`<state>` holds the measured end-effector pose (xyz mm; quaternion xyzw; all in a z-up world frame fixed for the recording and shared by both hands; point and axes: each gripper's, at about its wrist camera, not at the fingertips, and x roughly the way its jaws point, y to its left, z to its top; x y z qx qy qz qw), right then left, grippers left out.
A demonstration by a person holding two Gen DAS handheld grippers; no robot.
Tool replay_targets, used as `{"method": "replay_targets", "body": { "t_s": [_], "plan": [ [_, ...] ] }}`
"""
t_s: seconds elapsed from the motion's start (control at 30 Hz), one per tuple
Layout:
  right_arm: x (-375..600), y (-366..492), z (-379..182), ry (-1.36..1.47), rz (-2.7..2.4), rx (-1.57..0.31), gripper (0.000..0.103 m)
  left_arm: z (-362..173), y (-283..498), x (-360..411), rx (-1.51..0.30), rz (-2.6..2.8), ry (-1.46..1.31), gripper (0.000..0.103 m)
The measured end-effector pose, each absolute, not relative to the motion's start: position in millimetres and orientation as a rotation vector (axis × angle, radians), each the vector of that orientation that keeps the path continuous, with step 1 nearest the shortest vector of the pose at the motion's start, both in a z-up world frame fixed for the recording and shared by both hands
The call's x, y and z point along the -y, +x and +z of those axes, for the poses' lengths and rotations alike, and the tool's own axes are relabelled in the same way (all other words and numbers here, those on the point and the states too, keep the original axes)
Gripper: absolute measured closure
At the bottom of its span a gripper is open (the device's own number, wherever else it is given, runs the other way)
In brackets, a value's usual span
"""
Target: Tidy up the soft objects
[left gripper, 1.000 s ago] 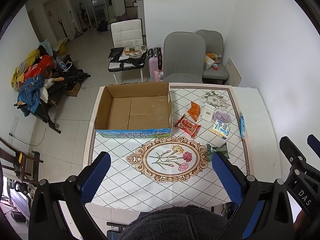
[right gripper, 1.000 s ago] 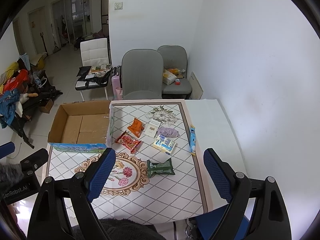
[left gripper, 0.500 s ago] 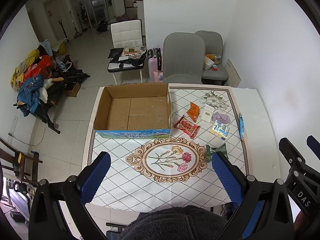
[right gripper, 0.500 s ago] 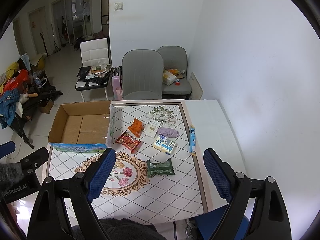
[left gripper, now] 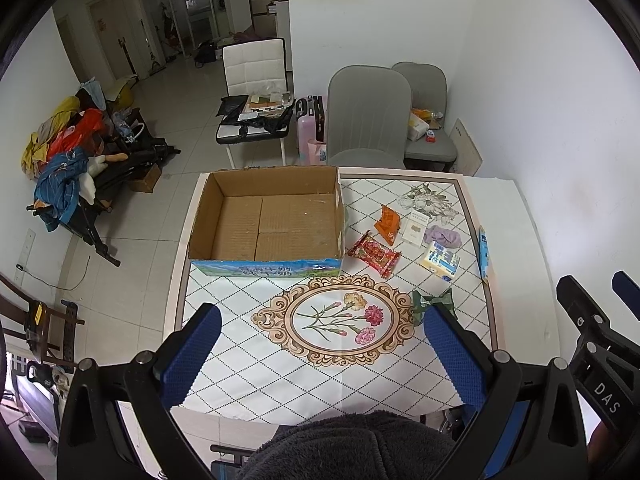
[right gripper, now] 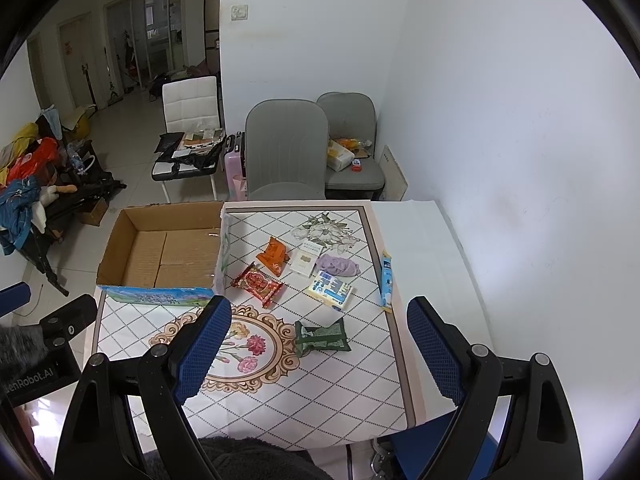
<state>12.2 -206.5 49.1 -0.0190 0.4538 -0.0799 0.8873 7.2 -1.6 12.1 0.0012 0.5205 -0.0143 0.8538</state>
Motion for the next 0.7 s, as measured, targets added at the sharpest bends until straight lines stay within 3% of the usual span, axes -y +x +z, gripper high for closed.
{"method": "replay_targets", "body": {
  "t_s": [0.7],
  "plan": [
    [204.3,15.0,47.0,-0.038,-0.169,-0.94,0.011,12.4,7.4,1.9,-1.092,-0.035,-0.005,0.0]
  ]
}}
